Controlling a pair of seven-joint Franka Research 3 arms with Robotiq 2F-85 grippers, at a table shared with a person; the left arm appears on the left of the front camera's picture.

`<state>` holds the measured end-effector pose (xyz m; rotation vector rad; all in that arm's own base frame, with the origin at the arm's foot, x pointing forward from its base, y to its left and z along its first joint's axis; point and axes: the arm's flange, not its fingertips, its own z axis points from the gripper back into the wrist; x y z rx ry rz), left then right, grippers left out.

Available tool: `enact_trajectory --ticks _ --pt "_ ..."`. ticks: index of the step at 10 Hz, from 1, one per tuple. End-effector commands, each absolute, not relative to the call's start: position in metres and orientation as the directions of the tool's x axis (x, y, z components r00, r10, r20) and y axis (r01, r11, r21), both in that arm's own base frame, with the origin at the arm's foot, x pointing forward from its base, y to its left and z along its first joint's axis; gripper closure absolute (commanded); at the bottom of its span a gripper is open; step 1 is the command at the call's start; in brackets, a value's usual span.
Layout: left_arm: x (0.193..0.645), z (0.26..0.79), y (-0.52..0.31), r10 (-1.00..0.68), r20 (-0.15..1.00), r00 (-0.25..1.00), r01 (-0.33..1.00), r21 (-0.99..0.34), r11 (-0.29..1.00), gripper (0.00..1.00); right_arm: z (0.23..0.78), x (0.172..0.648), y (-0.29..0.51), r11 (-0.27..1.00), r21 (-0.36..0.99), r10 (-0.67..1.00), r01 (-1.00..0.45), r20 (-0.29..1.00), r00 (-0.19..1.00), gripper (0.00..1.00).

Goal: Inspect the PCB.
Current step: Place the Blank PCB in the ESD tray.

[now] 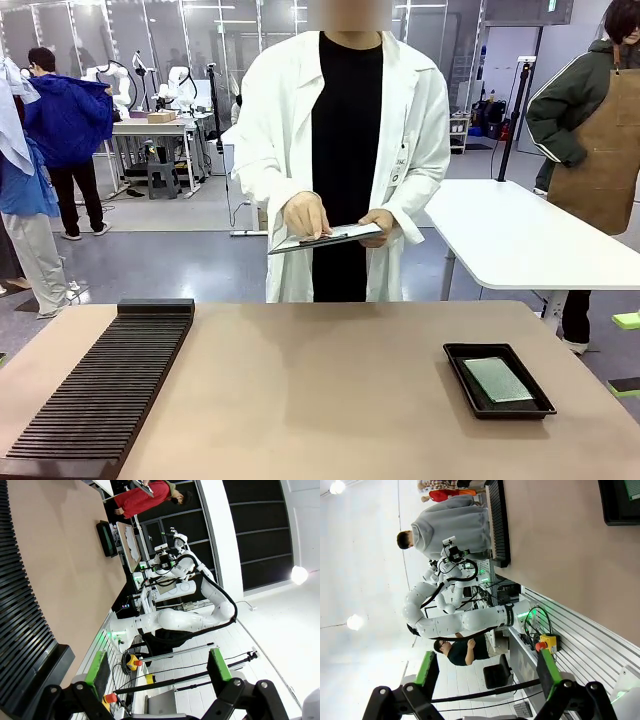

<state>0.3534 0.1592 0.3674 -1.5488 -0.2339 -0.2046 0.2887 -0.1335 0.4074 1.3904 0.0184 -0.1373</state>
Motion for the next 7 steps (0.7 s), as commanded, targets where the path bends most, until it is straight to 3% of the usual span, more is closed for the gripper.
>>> enact_trajectory --ticks 1,7 --pt "0.3526 0.3684 0.1602 0.011 0.277 0.961 0.277 -0.961 0.017 0.00 0.4121 0.2867 -0.1338 0.179 0.978 -0.080 0.107 -0.094 0.992 0.00" --pt "0.3526 0.3684 0.1602 0.011 0.277 0.961 0.277 -0.961 0.017 0.00 0.4121 0.2867 -0.1338 0.179 0.978 -0.080 0.107 -0.094 0.992 0.00"
